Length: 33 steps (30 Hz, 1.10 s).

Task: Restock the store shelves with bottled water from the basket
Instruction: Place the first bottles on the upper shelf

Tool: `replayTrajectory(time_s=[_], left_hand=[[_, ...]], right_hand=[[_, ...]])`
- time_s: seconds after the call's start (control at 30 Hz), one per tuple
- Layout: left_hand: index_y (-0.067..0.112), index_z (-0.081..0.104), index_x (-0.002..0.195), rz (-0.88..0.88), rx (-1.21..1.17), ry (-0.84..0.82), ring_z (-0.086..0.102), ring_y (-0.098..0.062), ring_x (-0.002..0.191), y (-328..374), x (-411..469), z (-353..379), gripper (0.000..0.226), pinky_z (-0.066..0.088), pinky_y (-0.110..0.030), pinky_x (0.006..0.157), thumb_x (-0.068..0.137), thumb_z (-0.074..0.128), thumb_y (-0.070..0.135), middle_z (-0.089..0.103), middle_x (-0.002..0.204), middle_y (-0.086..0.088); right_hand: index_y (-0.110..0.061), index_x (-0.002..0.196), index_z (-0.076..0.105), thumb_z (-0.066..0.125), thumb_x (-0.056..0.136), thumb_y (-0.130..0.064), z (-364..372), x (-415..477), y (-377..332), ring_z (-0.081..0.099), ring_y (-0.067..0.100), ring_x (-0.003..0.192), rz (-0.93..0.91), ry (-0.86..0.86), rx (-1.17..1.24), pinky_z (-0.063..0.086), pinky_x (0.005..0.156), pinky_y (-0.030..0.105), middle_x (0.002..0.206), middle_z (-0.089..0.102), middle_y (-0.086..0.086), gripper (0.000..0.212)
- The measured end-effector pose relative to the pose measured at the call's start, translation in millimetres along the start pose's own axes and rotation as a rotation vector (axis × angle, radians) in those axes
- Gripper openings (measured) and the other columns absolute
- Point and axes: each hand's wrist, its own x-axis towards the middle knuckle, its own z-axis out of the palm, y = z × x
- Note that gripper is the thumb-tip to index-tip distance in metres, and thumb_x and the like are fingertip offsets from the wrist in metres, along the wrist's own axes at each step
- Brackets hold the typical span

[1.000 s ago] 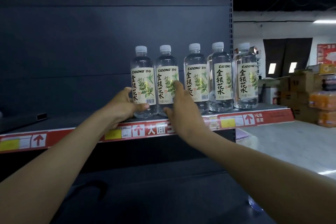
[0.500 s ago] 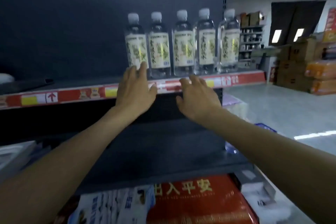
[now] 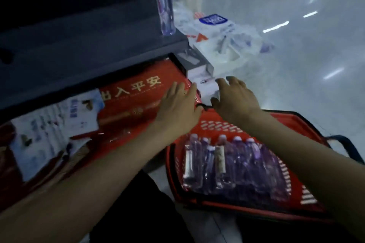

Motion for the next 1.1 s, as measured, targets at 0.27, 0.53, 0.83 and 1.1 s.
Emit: replayTrajectory(time_s=[0.27, 0.53, 0.83, 1.1], left_hand=[[0.014, 0.044, 0.139, -0.326, -0.339, -0.463, 0.056, -0.033, 0.122, 29.7, -45.1, 152.5, 0.049, 0.044, -0.033, 0.097, 0.094, 0.054, 0.030, 0.058, 0.133, -0.009], [0.010, 0.026, 0.151, -0.854, -0.619, -0.367, 0.053, -0.032, 0.124, 42.0, -40.9, 197.2, 0.073, 0.042, -0.028, 0.089, 0.091, 0.062, 0.028, 0.052, 0.138, -0.012], [0.022, 0.046, 0.134, -0.846, -0.703, -0.393, 0.060, -0.024, 0.102, 24.3, -42.3, 204.4, 0.048, 0.051, -0.027, 0.076, 0.088, 0.055, 0.013, 0.056, 0.128, -0.009], [0.026, 0.042, 0.125, -0.836, -0.857, -0.309, 0.053, -0.011, 0.071, 13.7, -41.8, 209.0, 0.029, 0.043, -0.025, 0.056, 0.099, 0.045, 0.014, 0.060, 0.104, -0.007]], right_hand=[[-0.013, 0.133, 0.042, 0.052, 0.093, -0.035, 120.4, -78.8, 112.9, 0.055, 0.040, 0.116, 0.332, -0.359, 0.217, 0.047, 0.089, 0.044, 0.129, 0.051, 0.020, 0.047], [-0.006, 0.127, 0.049, 0.057, 0.092, -0.034, 188.1, -93.0, 121.4, 0.060, 0.037, 0.112, 0.420, -0.445, 0.319, 0.050, 0.090, 0.041, 0.124, 0.061, 0.019, 0.045], [-0.004, 0.132, 0.036, 0.069, 0.078, -0.060, 209.0, -86.5, 94.6, 0.054, 0.039, 0.118, 0.391, -0.471, 0.204, 0.048, 0.092, 0.041, 0.133, 0.043, 0.023, 0.084], [0.000, 0.126, 0.045, 0.072, 0.083, -0.040, 211.6, -74.8, 85.4, 0.062, 0.035, 0.111, 0.489, -0.466, 0.363, 0.051, 0.088, 0.039, 0.122, 0.062, 0.016, 0.065]])
